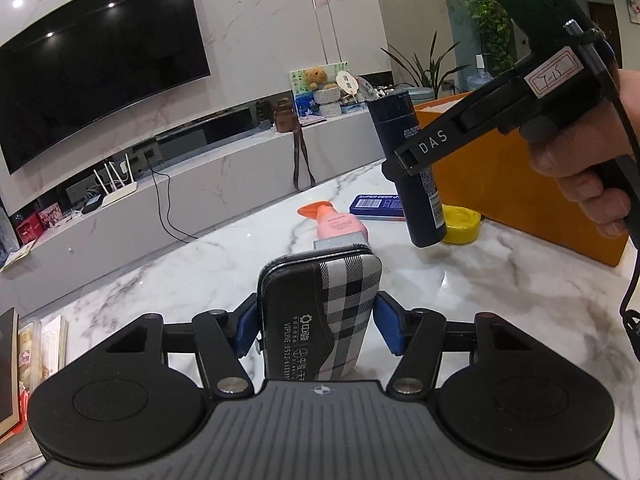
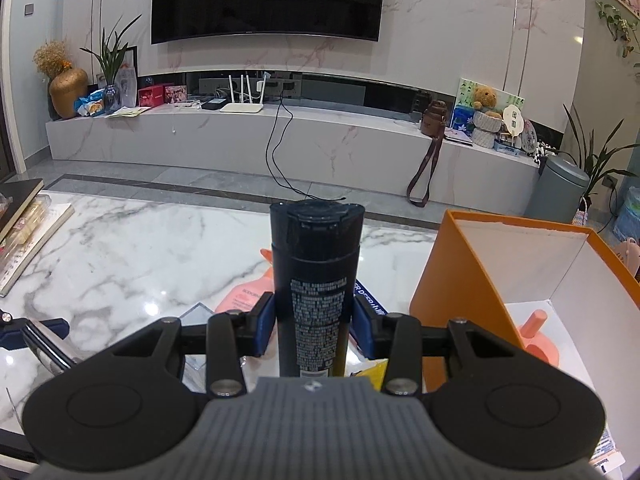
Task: Organize rigid objects
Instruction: 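Grasp the dark blue spray can upright with the right tool and lift it, then carry the plaid pencil case and blue spray can over the orange box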
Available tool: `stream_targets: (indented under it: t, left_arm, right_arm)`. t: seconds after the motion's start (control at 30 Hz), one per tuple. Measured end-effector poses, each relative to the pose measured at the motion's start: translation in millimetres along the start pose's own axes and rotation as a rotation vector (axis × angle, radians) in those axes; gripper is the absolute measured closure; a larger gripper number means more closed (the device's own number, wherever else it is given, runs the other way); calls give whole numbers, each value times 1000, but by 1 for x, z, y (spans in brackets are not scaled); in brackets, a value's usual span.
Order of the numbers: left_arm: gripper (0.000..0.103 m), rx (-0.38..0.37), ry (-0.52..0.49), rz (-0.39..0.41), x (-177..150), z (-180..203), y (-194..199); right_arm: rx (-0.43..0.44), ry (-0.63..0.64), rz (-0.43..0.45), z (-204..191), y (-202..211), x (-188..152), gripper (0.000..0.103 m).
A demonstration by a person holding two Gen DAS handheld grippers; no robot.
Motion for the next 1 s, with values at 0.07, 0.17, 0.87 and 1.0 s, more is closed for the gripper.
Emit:
stream_targets:
  t: [0.07,0.17,0.87,1.0]
  left_arm:
    - [34,1,0,6,1,0,1]
    - [34,3,5,21,8,0,5]
    - [34,-12,53,91,70,21,25]
    - [34,-28,58,96,82,27,29]
  right_arm:
    - [1,-2,2,0,1,1,60]
    - [-1,-4,10,1,4,5,60]
    - [-19,-106,147,39,65,56,60]
    - [-28,-145,179,54,81,67,60]
Point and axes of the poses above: each gripper's, at about its wrist camera, not at the fingertips, and y roughly against the way its jaws point, z to its right, x to its top, the point moved 8 cm from there along -y, roughly the way its jaws point, and after that the axes turned 8 degrees about z, right-handed, at the moved point
